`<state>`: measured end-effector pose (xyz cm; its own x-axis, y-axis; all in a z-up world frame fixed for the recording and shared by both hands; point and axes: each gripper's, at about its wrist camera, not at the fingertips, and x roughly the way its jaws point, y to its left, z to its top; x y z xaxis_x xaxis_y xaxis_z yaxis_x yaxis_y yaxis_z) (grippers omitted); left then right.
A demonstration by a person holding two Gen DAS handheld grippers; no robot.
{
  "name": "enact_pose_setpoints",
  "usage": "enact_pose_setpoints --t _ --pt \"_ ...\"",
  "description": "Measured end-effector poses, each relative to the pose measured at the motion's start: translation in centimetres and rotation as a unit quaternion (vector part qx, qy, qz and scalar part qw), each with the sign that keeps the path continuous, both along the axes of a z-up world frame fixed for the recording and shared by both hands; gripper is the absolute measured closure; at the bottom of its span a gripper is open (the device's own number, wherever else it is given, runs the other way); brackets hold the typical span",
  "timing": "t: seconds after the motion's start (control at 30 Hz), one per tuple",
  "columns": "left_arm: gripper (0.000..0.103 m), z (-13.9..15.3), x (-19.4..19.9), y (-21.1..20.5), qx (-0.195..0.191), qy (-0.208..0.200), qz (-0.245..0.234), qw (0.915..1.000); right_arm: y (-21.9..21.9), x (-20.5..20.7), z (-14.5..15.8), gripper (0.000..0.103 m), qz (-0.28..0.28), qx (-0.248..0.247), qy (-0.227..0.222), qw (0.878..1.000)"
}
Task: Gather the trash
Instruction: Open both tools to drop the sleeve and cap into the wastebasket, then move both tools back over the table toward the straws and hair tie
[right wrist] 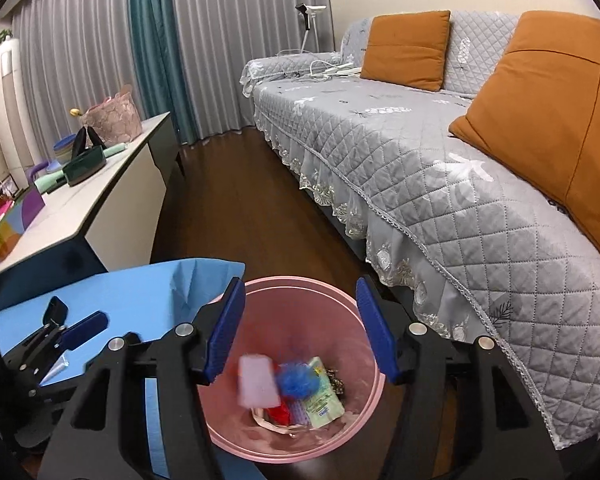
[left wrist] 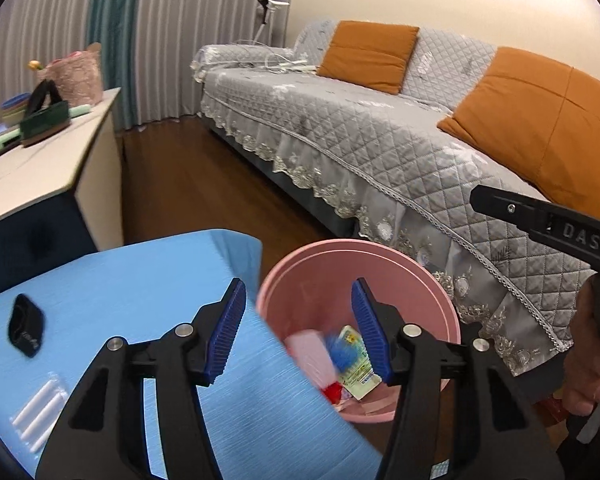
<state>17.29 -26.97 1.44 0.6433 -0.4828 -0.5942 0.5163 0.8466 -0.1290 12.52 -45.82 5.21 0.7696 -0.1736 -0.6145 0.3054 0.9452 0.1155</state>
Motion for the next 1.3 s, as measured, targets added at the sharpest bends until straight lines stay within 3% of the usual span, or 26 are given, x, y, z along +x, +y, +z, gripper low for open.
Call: enact_pose_setpoints --t 0.23,0.4,0.6,0.67,0.83,1.07,1.3 --pt "0.049 1.5 -2.1 4.5 0.010 -0.016 0.022 0.9996 2.5 -0.5 1.1 0.045 0.020 -0.003 -0.028 0.999" --pt "0.049 2.3 -3.5 8.9 0.019 -0.024 0.044 0.9986 4.3 -1.0 1.9 0.051 0.026 0.016 -0.054 0.998" --pt "0.049 1.8 -3.8 15.3 0.043 -0.026 0.080 0.9955 8.2 -1.3 2.8 0.051 0.036 -0.016 -0.076 0.996" --pt "0.049 0.8 -3.6 17.5 0.067 -0.033 0.103 0.9919 9.4 -1.2 2.8 0.055 0.047 -0.015 -0.071 0.996" --pt "0.049 -1.9 -2.1 20.7 0.067 0.003 0.143 0.9874 11.5 -0.4 2.0 0.055 0.075 -0.009 -0.053 0.996" --pt "0.048 -4.9 0.1 21.1 0.096 0.047 0.144 0.9837 14.2 0.9 1.2 0.055 0.110 -0.011 -0.040 0.993" --pt "0.047 -6.7 2.4 22.6 0.072 0.109 0.162 0.9781 16.4 1.7 0.4 0.055 0.133 -0.020 -0.031 0.990"
